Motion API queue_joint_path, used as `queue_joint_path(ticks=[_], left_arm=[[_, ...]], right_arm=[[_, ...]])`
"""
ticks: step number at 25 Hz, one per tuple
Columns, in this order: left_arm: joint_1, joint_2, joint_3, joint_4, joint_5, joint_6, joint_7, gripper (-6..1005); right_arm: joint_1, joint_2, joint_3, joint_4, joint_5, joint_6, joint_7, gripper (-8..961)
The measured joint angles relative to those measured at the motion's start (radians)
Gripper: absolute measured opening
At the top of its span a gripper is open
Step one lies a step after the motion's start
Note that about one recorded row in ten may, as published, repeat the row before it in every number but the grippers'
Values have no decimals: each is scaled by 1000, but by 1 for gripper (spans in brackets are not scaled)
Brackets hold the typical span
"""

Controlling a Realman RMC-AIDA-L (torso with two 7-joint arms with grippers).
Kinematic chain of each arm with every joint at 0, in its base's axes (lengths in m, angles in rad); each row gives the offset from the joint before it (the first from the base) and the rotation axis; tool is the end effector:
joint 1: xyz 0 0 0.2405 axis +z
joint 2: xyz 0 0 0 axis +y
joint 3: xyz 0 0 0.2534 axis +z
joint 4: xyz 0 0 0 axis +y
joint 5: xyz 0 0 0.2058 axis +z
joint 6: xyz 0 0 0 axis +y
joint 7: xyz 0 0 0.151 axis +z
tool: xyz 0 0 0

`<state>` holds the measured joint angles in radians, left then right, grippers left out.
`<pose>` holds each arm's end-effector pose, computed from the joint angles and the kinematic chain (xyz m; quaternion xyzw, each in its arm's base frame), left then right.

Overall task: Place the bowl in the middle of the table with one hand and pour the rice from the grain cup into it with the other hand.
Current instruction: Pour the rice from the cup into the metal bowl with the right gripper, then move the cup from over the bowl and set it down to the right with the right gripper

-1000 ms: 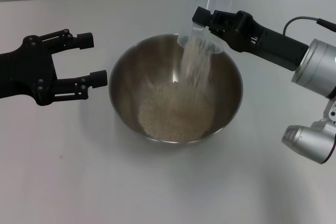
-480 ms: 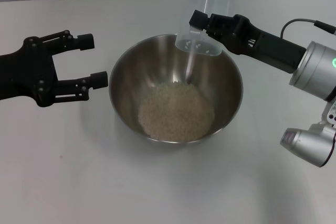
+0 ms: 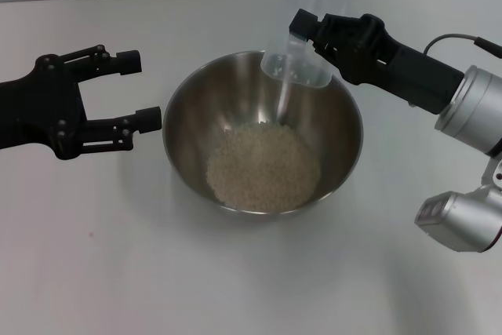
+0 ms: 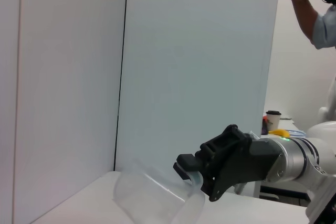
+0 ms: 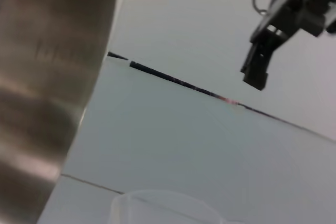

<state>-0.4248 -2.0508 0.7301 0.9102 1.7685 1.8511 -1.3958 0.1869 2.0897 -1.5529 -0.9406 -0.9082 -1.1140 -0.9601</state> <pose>-0.2250 0.3001 0.0565 -0.9355 -0.0962 -0.3228 0.1068 0.1956 0.3129 -0.0200 -0.5715 -0.6551 -0.0180 0.4939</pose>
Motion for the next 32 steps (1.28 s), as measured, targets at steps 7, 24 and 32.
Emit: queue_joint_path(ticks=[7, 24, 32], left_arm=[[-3, 0, 0, 1, 0, 1, 3, 846], [-9, 2, 0, 3, -2, 0, 7, 846], [-12, 2, 6, 3, -2, 0, 8, 846]], right_arm=[[-3, -2, -1, 39, 166, -2, 206, 14], [21, -26, 266, 185, 159, 48, 1218, 14], [26, -72, 397, 257, -84, 59, 1611, 13]])
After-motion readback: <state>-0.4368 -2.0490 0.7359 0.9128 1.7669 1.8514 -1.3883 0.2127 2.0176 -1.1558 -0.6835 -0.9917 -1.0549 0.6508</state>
